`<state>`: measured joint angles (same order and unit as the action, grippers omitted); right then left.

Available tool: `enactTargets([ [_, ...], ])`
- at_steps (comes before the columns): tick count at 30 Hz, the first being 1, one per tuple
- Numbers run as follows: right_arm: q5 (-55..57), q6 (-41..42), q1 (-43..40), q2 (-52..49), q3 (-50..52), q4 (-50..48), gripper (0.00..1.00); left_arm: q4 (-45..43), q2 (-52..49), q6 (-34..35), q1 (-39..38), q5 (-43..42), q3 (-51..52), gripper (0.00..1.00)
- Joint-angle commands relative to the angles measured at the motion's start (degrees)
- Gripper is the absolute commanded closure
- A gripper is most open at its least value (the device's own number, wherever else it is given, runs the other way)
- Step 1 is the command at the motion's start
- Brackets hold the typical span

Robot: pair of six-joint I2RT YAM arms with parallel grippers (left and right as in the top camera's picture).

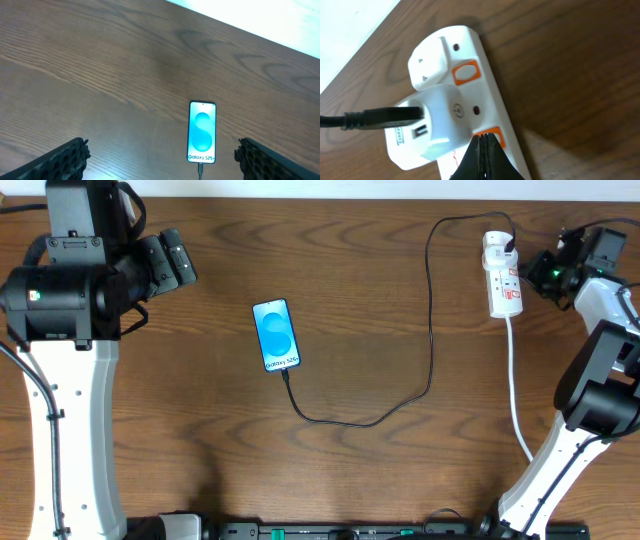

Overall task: Plug charger to phone and switch on socket
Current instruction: 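Press the orange switch beside the plugged charger with the right gripper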

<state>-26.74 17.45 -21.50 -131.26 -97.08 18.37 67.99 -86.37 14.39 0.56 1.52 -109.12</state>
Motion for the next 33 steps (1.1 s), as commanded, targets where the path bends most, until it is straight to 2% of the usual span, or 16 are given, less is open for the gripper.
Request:
enactTargets([
  [1, 0.90, 0.61, 0.83, -1.03, -0.72, -0.46, 0.99, 0.17, 0.26, -0.13, 0.07, 0.46, -0.90, 0.04],
  [18, 0.63, 0.74, 1.36, -2.84, -0.72, -2.16, 0.99, 0.17, 0.26, -0.13, 0.07, 0.46, -0.90, 0.04],
  [33, -0.61, -1.36, 1.64, -2.91, -0.72, 0.17, 0.99, 0.17, 0.26, -0.13, 0.07, 0.46, -0.90, 0.03],
])
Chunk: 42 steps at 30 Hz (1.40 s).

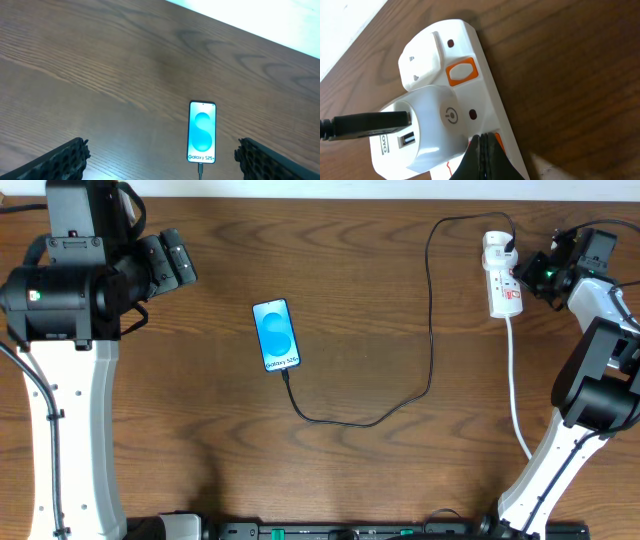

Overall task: Plug charger to phone and switch on socket
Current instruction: 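Press the orange switch beside the plugged charger with the right gripper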

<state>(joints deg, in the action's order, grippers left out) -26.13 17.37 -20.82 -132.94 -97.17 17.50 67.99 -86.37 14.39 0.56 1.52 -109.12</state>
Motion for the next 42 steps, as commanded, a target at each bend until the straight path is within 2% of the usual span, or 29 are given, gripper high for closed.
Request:
enactTargets([
  [1, -1.22, -1.81, 1.07, -1.22, -0.63, 1.20, 0.99, 0.17, 0.26, -0.13, 0.07, 0.46, -0.90, 0.03],
  [22, 3.67, -5.79, 5.05, -1.25, -0.55, 3.96, 0.99, 0.15, 0.26, -0.13, 0.07, 0.46, -0.90, 0.04],
  [42, 3.65, -9.77, 6.86, -1.27, -0.55, 7.65, 0.99, 0.15, 0.26, -0.13, 0.07, 0.46, -0.90, 0.03],
])
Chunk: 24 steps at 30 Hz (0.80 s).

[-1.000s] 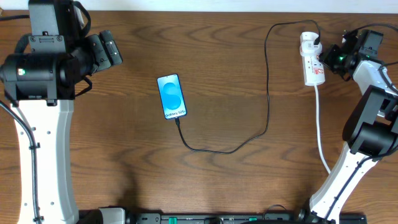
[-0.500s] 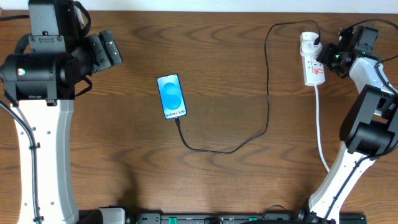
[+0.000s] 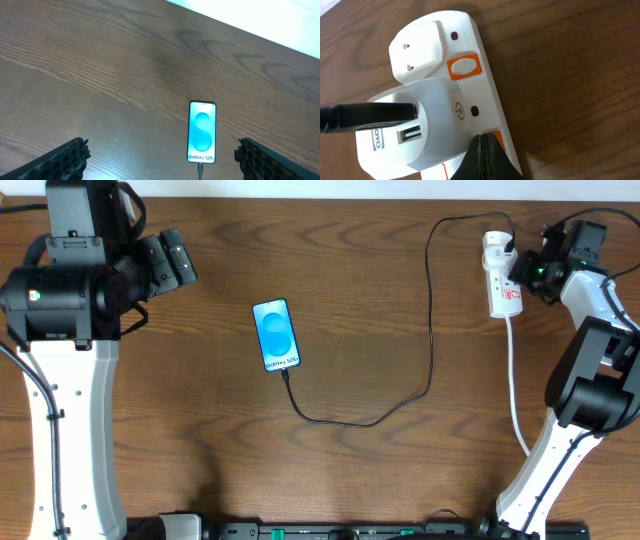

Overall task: Plug charger to phone and switch on socket
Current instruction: 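Press the orange switch beside the plugged charger with the right gripper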

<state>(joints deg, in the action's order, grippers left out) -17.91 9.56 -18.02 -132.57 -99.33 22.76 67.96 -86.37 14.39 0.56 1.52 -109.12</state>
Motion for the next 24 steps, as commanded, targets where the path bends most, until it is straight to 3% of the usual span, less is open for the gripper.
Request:
enactTargets([
  [1, -4.50, -2.01, 4.20, -1.64, 1.62, 2.60, 0.99, 0.20, 0.26, -0.13, 0.07, 0.46, -0.90, 0.03],
  [15, -6.25, -5.44, 5.05, -1.09, 1.62, 3.02, 0.99, 0.20, 0.26, -0.13, 0.07, 0.46, -0.90, 0.04],
  [24, -6.21, -7.10, 4.87, 6.43, 1.60, 4.94, 0.99, 0.20, 0.26, -0.13, 0.07, 0.46, -0.90, 0.03],
])
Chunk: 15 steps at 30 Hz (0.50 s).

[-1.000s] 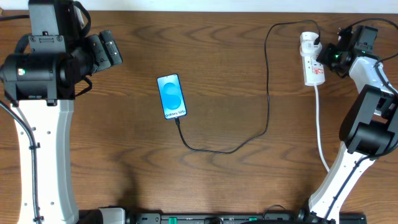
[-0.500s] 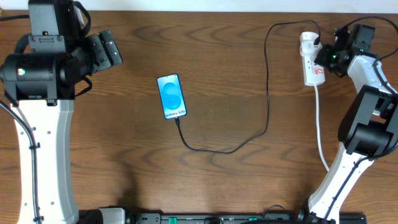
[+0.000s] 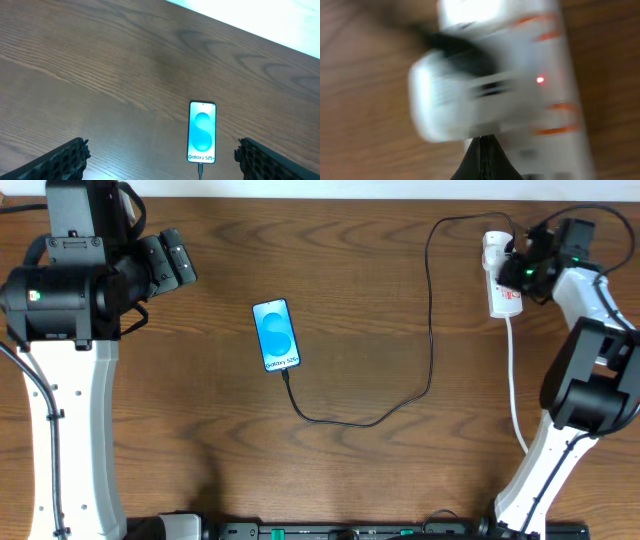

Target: Plug charger to phone and switch on socket

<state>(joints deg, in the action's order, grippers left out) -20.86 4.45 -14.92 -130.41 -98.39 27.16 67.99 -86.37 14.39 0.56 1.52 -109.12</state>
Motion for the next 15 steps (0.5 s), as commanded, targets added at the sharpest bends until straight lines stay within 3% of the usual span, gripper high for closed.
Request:
enactTargets([
  [1, -3.21, -2.01, 1.75, 5.62, 0.66, 0.92, 0.99, 0.17, 0.26, -0.13, 0.07, 0.46, -0.90, 0.04],
  [15, -0.94, -3.32, -0.63, 28.52, 0.66, 15.52, 0.97, 0.17, 0.26, -0.13, 0.07, 0.46, -0.90, 0.03],
])
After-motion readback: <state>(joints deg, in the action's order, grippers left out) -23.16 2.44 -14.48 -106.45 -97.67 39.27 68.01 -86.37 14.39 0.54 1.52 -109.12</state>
